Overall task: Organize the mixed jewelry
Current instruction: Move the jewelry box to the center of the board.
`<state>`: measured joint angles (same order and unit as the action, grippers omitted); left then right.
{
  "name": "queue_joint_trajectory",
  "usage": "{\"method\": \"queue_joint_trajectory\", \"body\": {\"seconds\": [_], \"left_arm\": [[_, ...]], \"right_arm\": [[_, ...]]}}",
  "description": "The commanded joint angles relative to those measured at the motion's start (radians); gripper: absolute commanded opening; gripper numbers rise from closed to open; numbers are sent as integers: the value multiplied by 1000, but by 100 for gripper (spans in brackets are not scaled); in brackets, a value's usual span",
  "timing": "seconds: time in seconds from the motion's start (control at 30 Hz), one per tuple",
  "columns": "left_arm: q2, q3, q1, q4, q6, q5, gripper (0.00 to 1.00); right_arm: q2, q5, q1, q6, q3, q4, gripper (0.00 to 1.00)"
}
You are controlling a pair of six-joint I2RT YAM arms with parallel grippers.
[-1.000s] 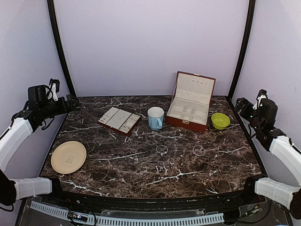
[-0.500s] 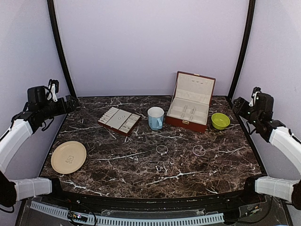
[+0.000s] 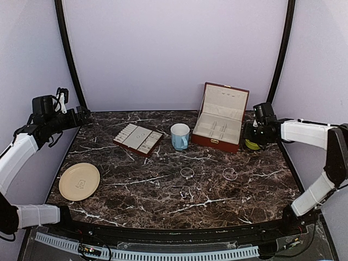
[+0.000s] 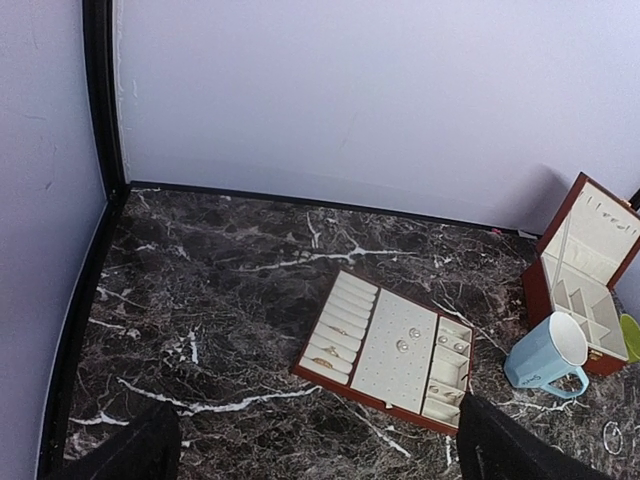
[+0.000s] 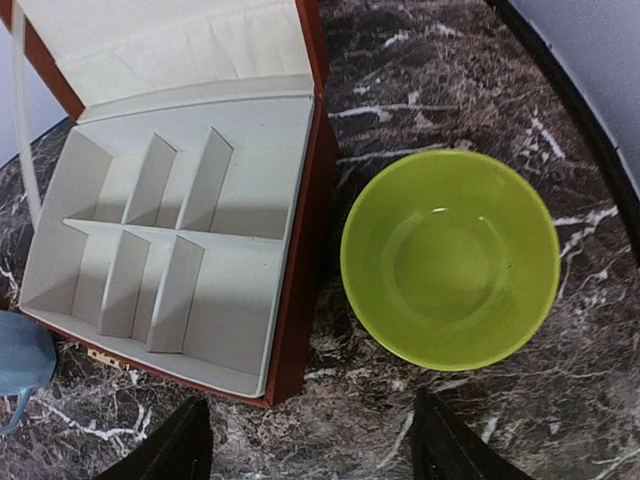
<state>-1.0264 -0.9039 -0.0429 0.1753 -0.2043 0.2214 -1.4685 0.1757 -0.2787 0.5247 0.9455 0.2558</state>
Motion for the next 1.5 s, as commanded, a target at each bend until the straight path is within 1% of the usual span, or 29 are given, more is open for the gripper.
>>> {"method": "queue_joint_trajectory", "body": {"seconds": [0.0, 0.17, 0.23, 0.43, 0.53, 0.7, 0.83, 0.9, 1.03, 1.2, 1.33, 1.47], "left_arm": [[32, 13, -3, 12, 34, -40, 98], [39, 14, -2, 12, 39, -50, 98], [38, 14, -4, 16, 40, -54, 98], [38, 16, -3, 14, 38, -53, 98], [35, 18, -4, 13, 36, -49, 98], [32, 18, -3, 12, 30, -42, 98], [34, 20, -2, 10, 28, -43, 98], [34, 20, -4, 11, 27, -45, 98], [36, 20, -3, 15, 28, -46, 98], [41, 20, -4, 17, 31, -52, 98], [43, 19, -3, 21, 34, -52, 98], [47, 20, -4, 22, 33, -52, 98]], "right_arm": [[-141, -7, -15, 12, 123, 21, 64], [-275, 31, -15, 20, 217, 31, 59], [-320, 52, -17, 22, 262, 58, 54], [-379, 66, -17, 18, 298, 65, 49], [-391, 61, -19, 11, 307, 66, 45], [-407, 68, -21, 6, 314, 69, 35], [-418, 68, -26, -3, 319, 65, 31], [-427, 71, -29, -8, 327, 68, 26], [-434, 79, -30, -18, 334, 72, 13], [-425, 96, -30, -43, 335, 91, 1], [-412, 132, -30, -62, 329, 121, 0], [-378, 119, -32, -87, 286, 106, 0]]}}
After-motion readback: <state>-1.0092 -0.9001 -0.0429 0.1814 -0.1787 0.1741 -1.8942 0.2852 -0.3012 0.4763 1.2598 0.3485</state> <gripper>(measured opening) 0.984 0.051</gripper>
